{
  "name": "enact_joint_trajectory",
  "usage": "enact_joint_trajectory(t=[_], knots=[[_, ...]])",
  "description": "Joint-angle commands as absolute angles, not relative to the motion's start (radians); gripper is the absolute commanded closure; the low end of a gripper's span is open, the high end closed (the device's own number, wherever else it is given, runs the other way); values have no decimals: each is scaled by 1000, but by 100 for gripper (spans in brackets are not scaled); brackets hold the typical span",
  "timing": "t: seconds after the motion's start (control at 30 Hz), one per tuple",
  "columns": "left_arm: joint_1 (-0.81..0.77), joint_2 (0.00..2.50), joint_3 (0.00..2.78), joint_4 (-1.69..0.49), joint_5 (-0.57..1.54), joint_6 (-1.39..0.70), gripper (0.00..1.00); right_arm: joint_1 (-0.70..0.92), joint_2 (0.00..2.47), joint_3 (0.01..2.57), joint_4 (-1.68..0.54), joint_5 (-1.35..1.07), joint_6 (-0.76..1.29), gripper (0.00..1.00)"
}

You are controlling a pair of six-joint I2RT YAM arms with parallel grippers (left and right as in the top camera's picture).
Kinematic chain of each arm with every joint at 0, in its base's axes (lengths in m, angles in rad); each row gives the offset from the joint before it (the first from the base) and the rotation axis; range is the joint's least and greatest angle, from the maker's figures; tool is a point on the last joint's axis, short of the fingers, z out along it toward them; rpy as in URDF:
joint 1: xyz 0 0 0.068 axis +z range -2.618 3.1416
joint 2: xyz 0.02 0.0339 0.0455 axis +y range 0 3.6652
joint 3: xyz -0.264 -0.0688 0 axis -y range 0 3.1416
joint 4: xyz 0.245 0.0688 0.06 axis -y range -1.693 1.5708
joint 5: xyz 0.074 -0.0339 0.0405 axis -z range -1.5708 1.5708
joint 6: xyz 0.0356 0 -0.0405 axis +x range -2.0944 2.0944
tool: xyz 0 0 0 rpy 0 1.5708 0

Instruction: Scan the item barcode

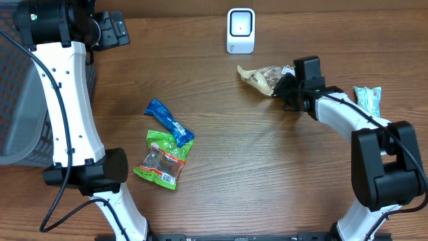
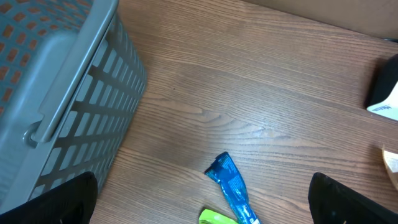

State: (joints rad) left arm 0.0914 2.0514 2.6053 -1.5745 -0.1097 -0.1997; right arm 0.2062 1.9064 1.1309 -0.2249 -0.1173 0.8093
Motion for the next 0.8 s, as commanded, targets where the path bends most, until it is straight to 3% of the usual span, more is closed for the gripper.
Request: enact_joint_trajectory(t=[0.0, 0.23, 0.4, 0.53, 0.57, 0.6, 0.63, 0.77], knots=[[85, 2027, 2615, -1573, -114, -187, 0, 170, 1881, 1200, -292, -230, 440, 92], [85, 2027, 2615, -1573, -114, -187, 0, 160, 1881, 1407, -619, -387, 65, 96], [85, 2027, 2615, -1573, -114, -187, 0, 162, 1881, 1615, -948, -355, -279, 96], [85, 2027, 2615, -1573, -114, -187, 0, 162, 1882, 1630, -995, -255, -366, 95], [85, 2027, 2615, -1573, -114, -187, 0, 162, 1882, 1628, -994, -240, -368, 84], [85, 2027, 2615, -1573, -114, -187, 0, 161, 1882, 1628, -993, -224, -368, 55], [85, 2027, 2615, -1573, -114, -187, 0, 159, 1882, 1628, -990, -217, -367, 35], [85, 2027, 2615, -1573, -114, -187, 0, 152, 1882, 1628, -973, -219, -267, 10]])
